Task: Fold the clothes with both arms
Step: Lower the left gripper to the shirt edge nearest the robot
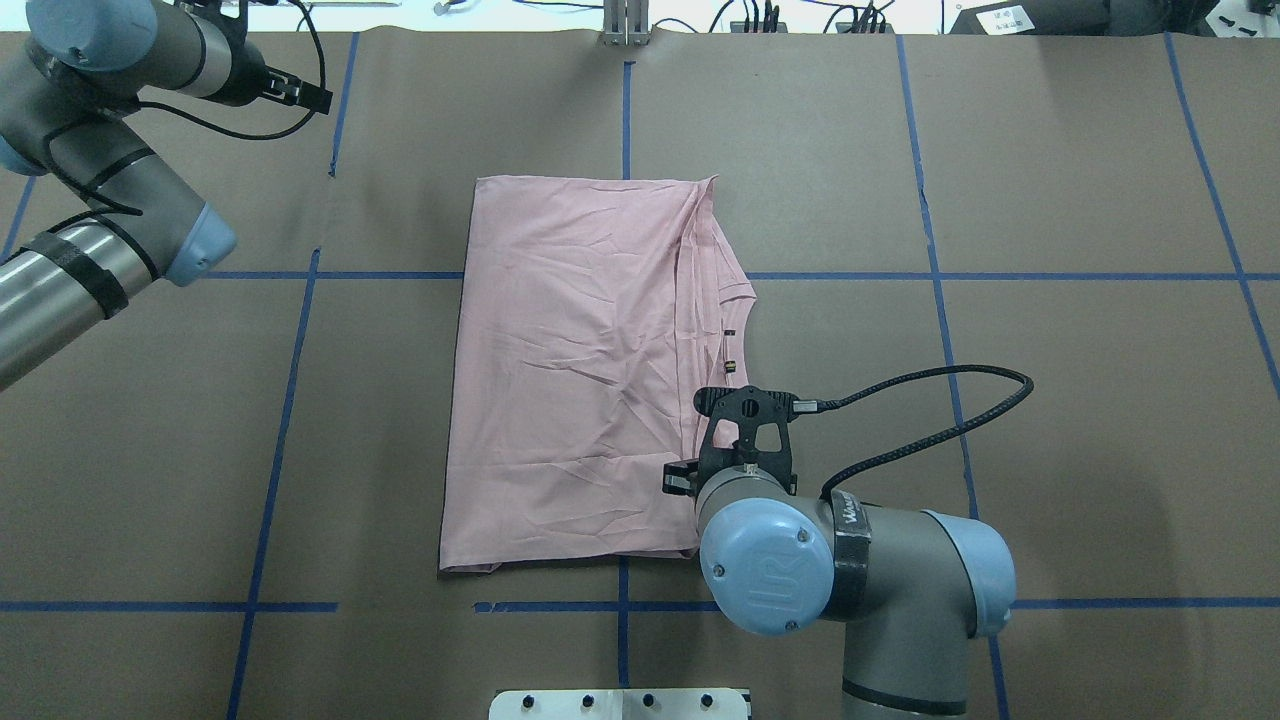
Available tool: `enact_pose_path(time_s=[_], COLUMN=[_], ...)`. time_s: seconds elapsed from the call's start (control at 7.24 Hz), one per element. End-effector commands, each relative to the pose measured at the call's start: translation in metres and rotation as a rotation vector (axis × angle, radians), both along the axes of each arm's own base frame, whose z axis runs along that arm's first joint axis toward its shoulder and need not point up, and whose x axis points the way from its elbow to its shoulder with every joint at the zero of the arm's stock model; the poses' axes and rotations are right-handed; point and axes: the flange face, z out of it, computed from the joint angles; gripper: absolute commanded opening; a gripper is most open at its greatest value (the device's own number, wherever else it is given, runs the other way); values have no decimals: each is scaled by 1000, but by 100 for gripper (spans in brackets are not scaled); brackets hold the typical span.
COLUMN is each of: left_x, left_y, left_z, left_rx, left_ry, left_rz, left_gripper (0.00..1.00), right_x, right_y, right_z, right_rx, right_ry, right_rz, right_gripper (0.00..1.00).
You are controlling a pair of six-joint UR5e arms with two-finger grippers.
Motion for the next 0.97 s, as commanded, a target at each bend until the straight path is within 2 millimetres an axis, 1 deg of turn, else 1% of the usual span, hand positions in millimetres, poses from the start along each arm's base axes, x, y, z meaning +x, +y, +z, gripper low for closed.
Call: enact_pose_path(time_s=[0.0,0.14,0.28,0.41,0.55,0.69,0.83], left_x=[1,0,1,1,-8,-9,12], left_y=[2,3,6,15,39,77,138], left_z=[-9,-19,-31,-37,-48,-74,-99], left_rx=[10,19,29,-7,-36,-79,-130], left_ry=[8,15,31,75,147,211,238], left_rz=[4,7,18,41,44,44,85], left_gripper=[100,100,100,100,100,100,100], right_x=[-1,16,30,36,43,44,45], right_y=[15,15,16,18,19,19,16], right_z=[13,-6,-20,-12,-13,-13,-13], right_rx=[21,25,39,39,48,48,48], right_ry=[24,-19,-47,-62,-107,-121,-122], right_rz=[-13,-23,-59,-61,-59,-50,-39], right_gripper=[100,100,100,100,100,100,100])
